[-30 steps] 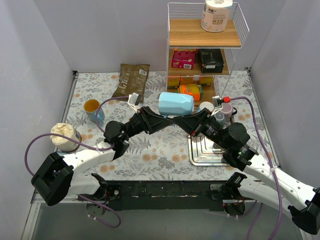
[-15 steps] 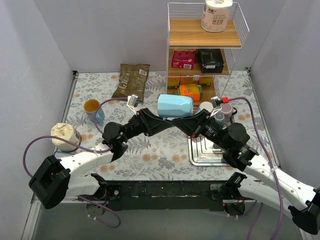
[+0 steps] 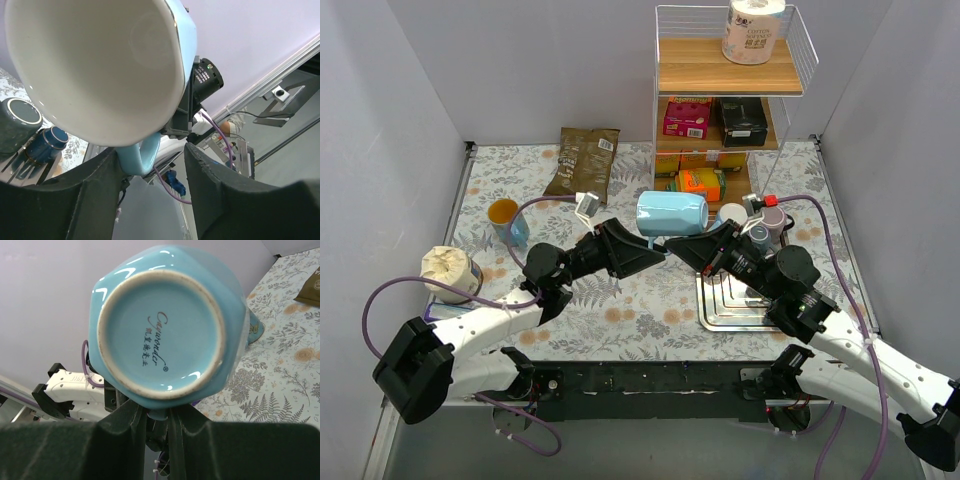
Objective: Turn the mug right side up
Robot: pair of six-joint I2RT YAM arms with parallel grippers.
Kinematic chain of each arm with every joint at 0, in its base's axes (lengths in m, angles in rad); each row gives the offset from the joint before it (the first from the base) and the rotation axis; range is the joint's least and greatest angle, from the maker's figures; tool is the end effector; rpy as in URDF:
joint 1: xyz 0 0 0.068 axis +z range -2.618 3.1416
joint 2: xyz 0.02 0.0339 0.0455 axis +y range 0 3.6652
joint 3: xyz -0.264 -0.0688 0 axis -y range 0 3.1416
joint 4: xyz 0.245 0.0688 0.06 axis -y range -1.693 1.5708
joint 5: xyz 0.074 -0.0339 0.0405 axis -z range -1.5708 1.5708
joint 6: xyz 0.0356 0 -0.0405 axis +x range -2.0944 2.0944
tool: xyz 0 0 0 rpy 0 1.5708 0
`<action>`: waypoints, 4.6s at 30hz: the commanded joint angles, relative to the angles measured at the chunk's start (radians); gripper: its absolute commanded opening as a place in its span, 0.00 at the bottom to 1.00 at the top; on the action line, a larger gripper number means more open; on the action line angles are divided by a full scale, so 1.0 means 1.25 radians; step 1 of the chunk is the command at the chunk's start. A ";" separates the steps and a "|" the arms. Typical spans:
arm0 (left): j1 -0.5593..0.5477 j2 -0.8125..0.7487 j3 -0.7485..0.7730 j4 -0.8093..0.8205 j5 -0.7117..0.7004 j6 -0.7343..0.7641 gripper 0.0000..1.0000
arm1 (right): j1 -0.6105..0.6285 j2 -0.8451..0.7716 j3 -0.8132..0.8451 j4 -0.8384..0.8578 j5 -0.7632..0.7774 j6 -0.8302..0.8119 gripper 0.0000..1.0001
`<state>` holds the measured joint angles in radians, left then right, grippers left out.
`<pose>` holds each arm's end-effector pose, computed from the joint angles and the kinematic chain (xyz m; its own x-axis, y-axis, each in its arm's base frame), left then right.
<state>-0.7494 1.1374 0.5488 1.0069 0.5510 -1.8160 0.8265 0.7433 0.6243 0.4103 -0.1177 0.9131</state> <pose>0.1641 -0.1782 0.3094 -0.9750 -0.2218 0.0155 0.0626 -0.3407 -0.9381 0.1194 0.1358 0.3540 -0.5195 0.5961 -0.6122 -0.6471 0.1935 0.7374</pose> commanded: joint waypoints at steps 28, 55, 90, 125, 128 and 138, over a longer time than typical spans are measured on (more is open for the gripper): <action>-0.002 0.066 -0.043 0.279 -0.101 -0.178 0.00 | -0.003 0.005 0.022 0.142 -0.167 -0.075 0.01; -0.002 -0.113 0.237 -0.786 -0.566 0.300 0.00 | -0.023 0.055 0.076 -0.358 0.045 -0.027 0.83; 0.320 0.185 0.226 -0.865 -0.920 0.467 0.00 | -0.132 0.058 0.026 -0.393 -0.067 0.000 0.80; 0.363 0.048 0.297 -0.840 -0.604 0.508 0.98 | -0.221 0.209 0.149 -0.717 0.036 -0.237 0.99; 0.361 0.018 0.313 -0.880 -0.527 0.493 0.98 | -0.221 0.221 0.150 -0.720 0.127 -0.236 0.98; 0.363 -0.094 0.248 -0.905 -0.384 0.431 0.98 | -0.201 0.377 0.221 -0.728 0.391 0.016 0.97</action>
<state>-0.2974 1.0618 0.8902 -0.0715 -0.0292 -1.2476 0.5617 1.1183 0.7998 -0.4747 0.2062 0.7975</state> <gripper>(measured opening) 0.981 0.969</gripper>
